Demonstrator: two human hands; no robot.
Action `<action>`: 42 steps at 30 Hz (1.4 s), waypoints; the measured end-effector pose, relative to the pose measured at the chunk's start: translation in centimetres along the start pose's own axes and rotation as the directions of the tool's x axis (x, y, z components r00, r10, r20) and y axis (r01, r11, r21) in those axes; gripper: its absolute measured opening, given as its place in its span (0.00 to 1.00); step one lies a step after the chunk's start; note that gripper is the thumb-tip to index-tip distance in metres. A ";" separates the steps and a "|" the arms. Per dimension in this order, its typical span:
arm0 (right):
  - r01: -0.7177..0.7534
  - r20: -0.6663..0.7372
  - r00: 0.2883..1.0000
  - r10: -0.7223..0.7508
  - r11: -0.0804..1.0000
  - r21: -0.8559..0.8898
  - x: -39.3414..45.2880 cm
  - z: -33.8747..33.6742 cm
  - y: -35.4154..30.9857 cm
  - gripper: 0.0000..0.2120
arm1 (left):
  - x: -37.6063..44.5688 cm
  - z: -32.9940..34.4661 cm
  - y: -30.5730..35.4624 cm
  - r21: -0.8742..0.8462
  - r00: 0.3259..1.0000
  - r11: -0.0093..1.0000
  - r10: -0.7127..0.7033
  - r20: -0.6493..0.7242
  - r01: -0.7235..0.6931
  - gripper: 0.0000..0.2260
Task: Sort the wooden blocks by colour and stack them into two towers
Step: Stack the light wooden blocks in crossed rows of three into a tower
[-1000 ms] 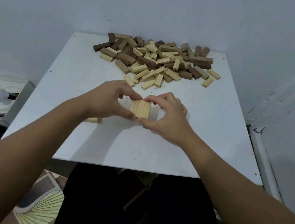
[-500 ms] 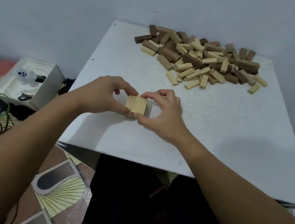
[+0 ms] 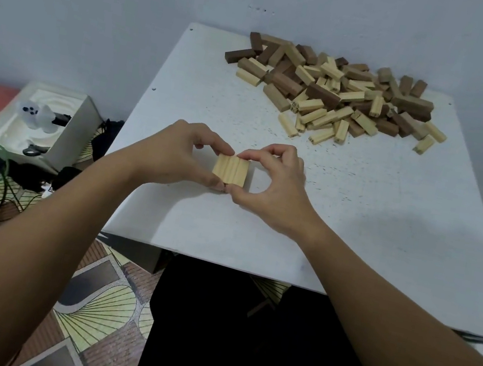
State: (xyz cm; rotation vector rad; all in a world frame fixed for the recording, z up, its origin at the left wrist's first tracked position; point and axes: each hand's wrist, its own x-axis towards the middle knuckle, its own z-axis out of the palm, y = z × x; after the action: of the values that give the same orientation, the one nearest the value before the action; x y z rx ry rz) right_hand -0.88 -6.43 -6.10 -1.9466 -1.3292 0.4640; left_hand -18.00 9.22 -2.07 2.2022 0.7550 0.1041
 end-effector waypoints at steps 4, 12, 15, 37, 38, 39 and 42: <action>-0.001 0.014 1.000 0.002 1.000 -0.026 0.0 0.2 -0.1 0.27 | -0.2 0.0 -0.1 -0.019 1.000 0.999 -0.026 0.012 0.026 0.25; -0.022 0.055 0.998 0.022 1.000 0.013 -0.3 -0.3 0.3 0.34 | -1.1 -0.6 -1.2 -0.178 0.995 0.980 -0.087 0.039 0.092 0.36; -0.035 0.084 0.996 0.033 0.999 0.022 -0.2 -0.5 0.5 0.35 | -1.1 -0.9 -1.5 -0.242 0.992 0.962 -0.110 0.061 0.122 0.33; -0.047 0.090 0.995 0.043 0.997 0.052 -0.1 -0.5 0.5 0.34 | -1.0 -1.2 -1.4 -0.299 0.985 0.943 -0.115 0.128 0.149 0.34; -0.053 0.097 0.994 0.047 0.997 0.057 -0.2 -0.6 0.5 0.34 | -1.0 -1.3 -1.4 -0.293 0.984 0.944 -0.116 0.133 0.151 0.35; -0.061 0.106 0.993 0.053 0.996 0.066 -0.2 -0.7 0.4 0.34 | -1.0 -1.3 -1.4 -0.294 0.984 0.944 -0.118 0.131 0.152 0.34; -0.098 0.109 0.991 0.082 0.983 0.153 -0.2 -1.0 0.2 0.27 | -0.8 -1.3 -0.9 -0.400 0.990 0.906 -0.138 0.036 0.141 0.25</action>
State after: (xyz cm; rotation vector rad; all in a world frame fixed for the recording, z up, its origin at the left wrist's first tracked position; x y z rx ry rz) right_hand -0.23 -7.03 -5.60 -1.8777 -1.2305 0.7006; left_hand -19.44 10.10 -1.64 1.7522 0.8057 0.1638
